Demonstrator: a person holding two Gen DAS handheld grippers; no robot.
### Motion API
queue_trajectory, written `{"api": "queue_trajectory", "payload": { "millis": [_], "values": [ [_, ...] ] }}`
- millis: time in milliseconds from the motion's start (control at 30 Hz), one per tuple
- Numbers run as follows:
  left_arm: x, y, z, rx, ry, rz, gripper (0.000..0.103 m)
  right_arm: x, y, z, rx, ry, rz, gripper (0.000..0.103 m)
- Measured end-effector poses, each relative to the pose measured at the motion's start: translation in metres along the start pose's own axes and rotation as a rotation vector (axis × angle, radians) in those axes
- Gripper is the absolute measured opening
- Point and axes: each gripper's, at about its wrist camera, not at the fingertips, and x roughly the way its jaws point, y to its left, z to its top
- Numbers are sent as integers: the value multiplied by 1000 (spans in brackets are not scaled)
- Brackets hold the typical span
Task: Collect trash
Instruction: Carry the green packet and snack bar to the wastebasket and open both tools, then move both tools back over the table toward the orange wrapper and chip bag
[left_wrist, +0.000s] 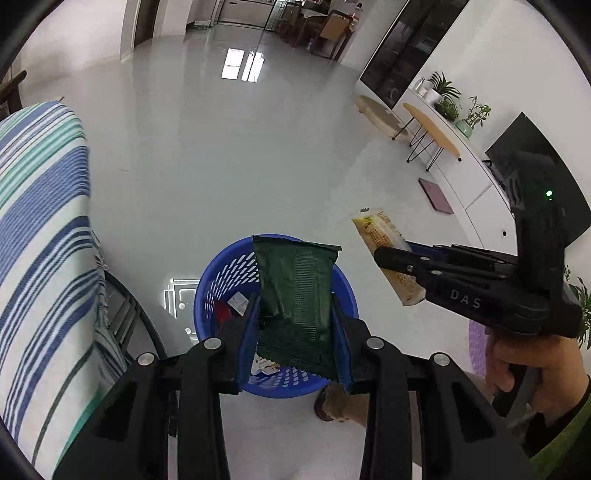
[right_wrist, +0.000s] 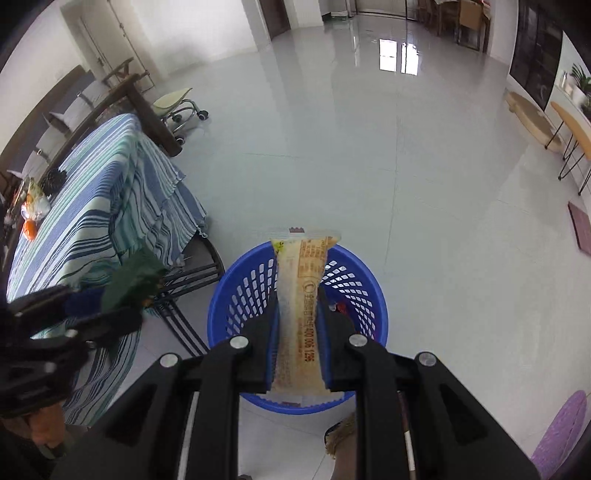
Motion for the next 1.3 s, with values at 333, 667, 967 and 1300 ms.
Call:
{"api": "queue_trajectory", "payload": {
  "millis": [333,667,967,1300],
  "values": [
    [38,1,13,-6,-13,41,78,-5,-28,8,79,-47,24,55],
    [-77,2,-17,76,-127,113,94,-26,6,1,54,-152,-117,91],
    [-171,101,-94,-69,-170,347,95,-39,113,-28,-112,-292,-92,92],
    [-248,209,-160,-258,-188,533,95,-18,291,-17,-369,-192,111,92]
  ]
}}
